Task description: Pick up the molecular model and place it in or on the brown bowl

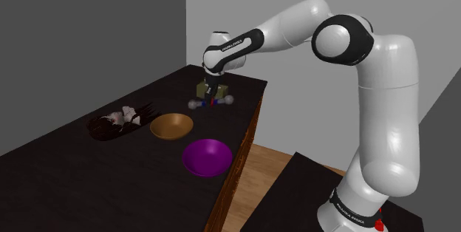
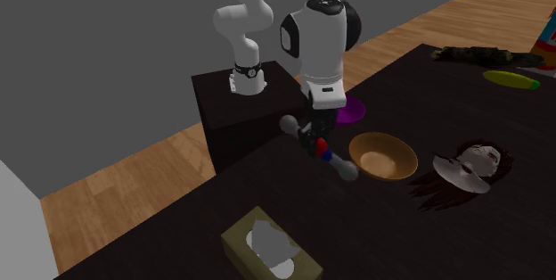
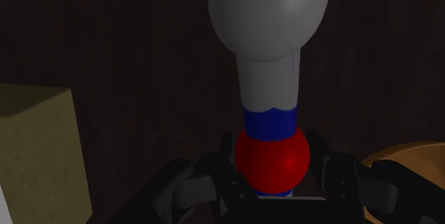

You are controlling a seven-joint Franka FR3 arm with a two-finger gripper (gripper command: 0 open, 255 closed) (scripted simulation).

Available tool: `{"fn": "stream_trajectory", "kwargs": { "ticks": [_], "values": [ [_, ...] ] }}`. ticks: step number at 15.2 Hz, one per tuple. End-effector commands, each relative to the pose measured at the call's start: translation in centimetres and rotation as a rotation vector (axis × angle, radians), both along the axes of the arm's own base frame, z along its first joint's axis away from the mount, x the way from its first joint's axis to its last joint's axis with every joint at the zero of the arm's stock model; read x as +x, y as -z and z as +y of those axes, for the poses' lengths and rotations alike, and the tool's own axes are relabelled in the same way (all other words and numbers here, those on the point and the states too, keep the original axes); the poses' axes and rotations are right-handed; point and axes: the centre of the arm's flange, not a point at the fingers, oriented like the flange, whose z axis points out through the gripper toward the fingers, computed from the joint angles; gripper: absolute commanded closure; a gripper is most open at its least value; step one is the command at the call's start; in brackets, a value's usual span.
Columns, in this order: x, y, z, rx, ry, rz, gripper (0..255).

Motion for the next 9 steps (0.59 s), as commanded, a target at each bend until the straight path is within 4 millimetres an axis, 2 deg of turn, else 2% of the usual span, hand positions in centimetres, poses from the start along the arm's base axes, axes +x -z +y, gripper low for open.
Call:
{"fn": "stream_trajectory", "kwargs": {
  "ticks": [1, 6, 9],
  "values": [
    [0.0, -1.0, 0.0, 0.0, 0.0, 0.0, 255],
    [0.0, -3.3, 0.0, 0.0, 0.0, 0.0, 255],
    [0.9, -3.3, 3.8, 0.0, 0.0, 0.0, 255]
  ]
}}
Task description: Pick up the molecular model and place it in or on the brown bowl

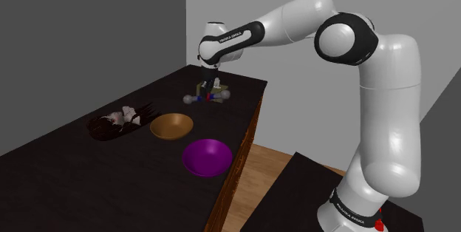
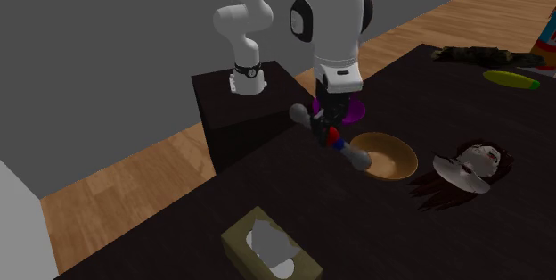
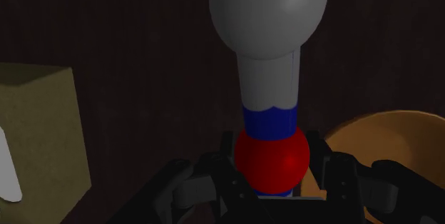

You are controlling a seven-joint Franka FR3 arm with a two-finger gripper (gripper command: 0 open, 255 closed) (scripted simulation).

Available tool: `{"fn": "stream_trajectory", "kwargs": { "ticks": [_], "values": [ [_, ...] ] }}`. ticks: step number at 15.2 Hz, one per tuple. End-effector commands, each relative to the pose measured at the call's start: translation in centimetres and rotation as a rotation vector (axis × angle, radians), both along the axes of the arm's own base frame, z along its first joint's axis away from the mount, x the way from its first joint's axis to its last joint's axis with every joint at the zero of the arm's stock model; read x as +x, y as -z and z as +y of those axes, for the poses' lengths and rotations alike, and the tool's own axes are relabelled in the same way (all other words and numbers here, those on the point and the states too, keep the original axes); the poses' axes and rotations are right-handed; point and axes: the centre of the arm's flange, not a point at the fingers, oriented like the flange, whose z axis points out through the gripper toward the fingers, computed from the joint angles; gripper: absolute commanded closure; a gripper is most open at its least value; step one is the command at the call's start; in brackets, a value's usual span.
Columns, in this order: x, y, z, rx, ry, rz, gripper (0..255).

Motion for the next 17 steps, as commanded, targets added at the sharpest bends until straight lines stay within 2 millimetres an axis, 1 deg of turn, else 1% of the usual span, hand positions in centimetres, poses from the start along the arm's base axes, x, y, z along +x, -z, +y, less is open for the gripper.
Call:
{"fn": "stream_trajectory", "kwargs": {
  "ticks": [1, 11, 12, 17],
  "values": [
    [0.5, 0.2, 2.7, 0.0, 0.0, 0.0, 255],
    [3.5, 0.2, 15.5, 0.0, 0.0, 0.0, 255],
    [3.8, 0.2, 17.1, 0.0, 0.0, 0.0, 255],
    [3.8, 2.9, 17.1, 0.0, 0.0, 0.0, 255]
  ]
}}
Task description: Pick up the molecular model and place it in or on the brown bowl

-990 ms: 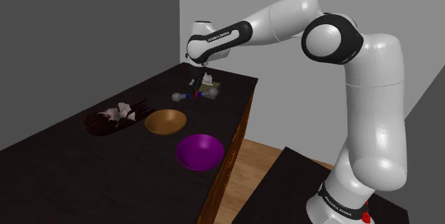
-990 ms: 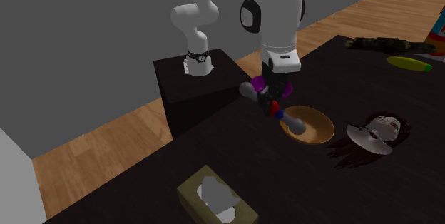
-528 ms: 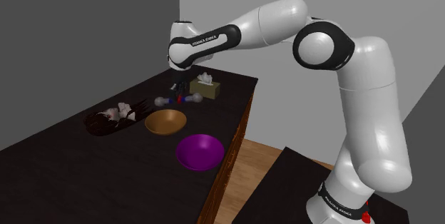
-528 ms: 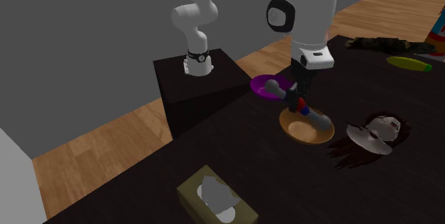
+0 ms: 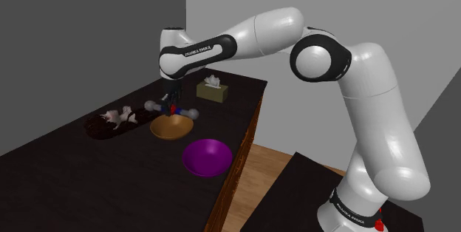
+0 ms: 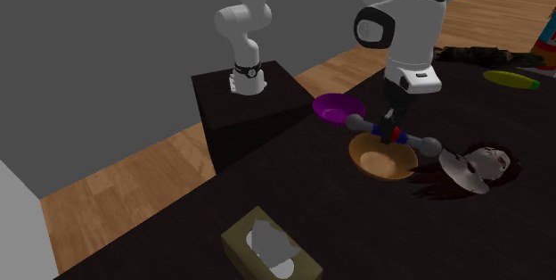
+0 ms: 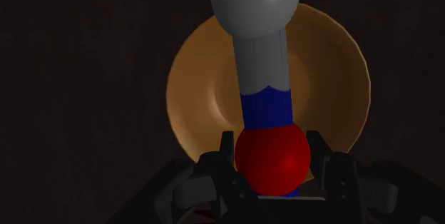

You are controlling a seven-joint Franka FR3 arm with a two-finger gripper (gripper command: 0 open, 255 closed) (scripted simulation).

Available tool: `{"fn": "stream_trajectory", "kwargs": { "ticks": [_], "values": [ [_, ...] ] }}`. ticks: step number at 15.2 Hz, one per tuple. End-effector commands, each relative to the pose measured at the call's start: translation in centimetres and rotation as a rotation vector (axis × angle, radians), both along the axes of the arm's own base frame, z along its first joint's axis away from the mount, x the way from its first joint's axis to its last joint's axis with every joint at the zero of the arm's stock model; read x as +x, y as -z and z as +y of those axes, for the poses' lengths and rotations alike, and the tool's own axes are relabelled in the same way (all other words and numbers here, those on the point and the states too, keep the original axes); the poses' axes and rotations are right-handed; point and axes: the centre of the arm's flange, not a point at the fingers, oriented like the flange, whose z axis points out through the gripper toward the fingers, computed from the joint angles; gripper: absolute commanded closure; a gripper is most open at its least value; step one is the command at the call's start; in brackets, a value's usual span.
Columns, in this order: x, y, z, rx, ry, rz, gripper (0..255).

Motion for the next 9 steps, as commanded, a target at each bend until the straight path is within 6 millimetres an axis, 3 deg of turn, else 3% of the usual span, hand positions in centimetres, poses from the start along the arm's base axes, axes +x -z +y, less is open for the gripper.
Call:
{"fn": "stream_trajectory", "kwargs": {
  "ticks": [1, 9],
  "values": [
    [-0.1, 1.1, 0.0, 0.0, -0.001, -0.001, 255],
    [-0.1, 4.8, 0.0, 0.0, -0.001, -0.001, 255]
  ]
}}
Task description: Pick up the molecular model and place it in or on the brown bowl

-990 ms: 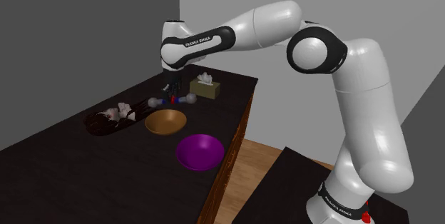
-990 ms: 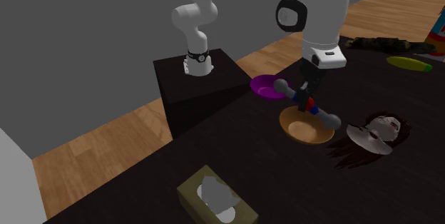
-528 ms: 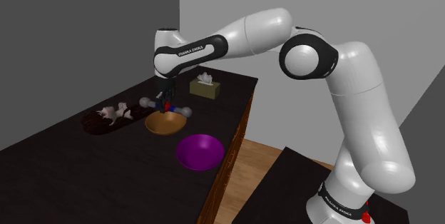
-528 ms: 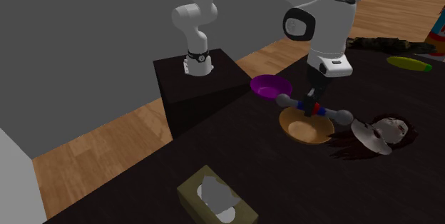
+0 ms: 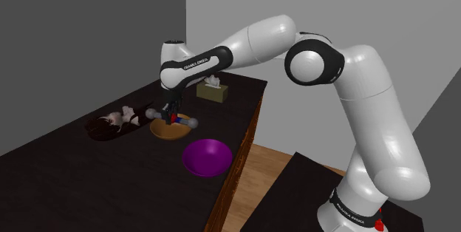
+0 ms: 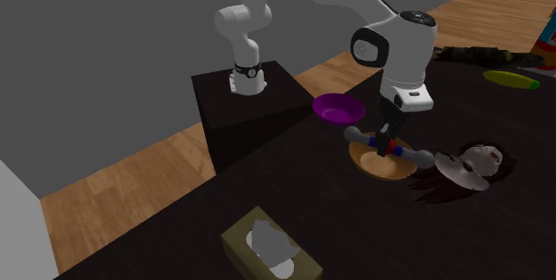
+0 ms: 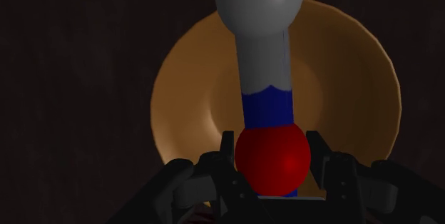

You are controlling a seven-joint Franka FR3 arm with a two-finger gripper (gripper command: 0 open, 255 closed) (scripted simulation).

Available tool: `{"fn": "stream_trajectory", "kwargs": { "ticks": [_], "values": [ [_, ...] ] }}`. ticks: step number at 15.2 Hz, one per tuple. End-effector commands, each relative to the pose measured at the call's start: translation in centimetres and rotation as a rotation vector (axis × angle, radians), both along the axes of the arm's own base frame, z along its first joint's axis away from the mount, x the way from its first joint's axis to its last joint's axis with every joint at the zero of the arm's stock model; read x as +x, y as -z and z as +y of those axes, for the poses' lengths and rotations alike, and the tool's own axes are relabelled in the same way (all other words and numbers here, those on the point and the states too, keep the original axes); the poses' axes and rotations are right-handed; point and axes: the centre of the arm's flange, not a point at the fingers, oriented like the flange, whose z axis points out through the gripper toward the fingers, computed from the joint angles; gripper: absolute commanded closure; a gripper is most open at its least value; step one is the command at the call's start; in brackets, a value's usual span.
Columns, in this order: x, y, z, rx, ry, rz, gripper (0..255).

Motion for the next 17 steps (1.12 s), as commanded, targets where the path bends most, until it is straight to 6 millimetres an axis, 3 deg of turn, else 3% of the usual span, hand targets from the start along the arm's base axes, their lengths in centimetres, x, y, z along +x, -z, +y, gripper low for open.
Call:
{"fn": "stream_trajectory", "kwargs": {
  "ticks": [1, 7, 8, 13, 17],
  "values": [
    [-0.1, 0.4, 0.0, 0.0, -0.001, 0.002, 255],
    [-0.1, 0.4, 0.0, 0.0, -0.001, 0.002, 255],
    [-0.1, 0.4, 0.0, 0.0, -0.001, 0.002, 0],
    [-0.1, 0.4, 0.0, 0.0, -0.001, 0.002, 0],
    [-0.5, -4.6, -0.1, 0.0, -0.001, 0.002, 0]
  ]
}}
